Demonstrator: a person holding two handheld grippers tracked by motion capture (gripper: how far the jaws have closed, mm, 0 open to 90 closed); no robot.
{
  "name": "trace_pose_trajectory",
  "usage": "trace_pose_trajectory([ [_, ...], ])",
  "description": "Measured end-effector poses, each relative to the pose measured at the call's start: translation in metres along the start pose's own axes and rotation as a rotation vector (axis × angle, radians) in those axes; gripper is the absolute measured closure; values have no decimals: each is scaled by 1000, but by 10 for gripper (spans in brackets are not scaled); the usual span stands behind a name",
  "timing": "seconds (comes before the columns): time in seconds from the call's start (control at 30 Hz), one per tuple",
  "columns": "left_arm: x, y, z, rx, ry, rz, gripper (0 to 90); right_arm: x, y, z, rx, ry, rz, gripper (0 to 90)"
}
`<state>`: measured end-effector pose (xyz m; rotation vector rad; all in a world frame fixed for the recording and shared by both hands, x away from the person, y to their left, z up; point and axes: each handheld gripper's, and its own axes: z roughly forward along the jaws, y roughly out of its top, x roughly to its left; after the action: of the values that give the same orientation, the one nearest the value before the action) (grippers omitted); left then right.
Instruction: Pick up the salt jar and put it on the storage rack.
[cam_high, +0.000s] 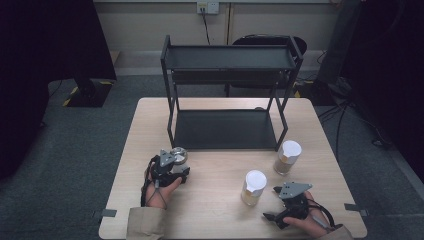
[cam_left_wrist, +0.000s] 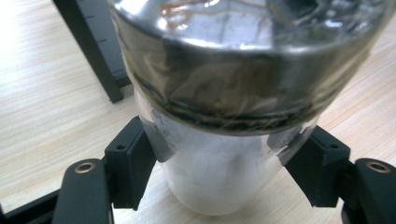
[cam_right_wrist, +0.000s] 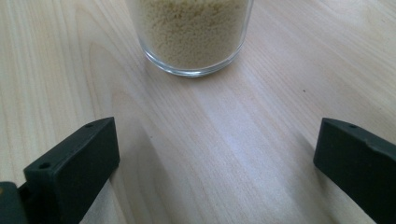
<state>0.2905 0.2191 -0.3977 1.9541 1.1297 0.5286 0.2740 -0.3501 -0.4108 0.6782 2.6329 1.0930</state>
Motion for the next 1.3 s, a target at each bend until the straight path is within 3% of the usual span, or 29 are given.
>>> trace_pose_trajectory([
  [0.9, -3, 26, 20, -11, -18, 25, 307, 0, 0, 0, 0, 0, 0, 0],
  [1.3, 1, 36, 24, -21, -36, 13, 308, 0, 0, 0, 0, 0, 0, 0],
])
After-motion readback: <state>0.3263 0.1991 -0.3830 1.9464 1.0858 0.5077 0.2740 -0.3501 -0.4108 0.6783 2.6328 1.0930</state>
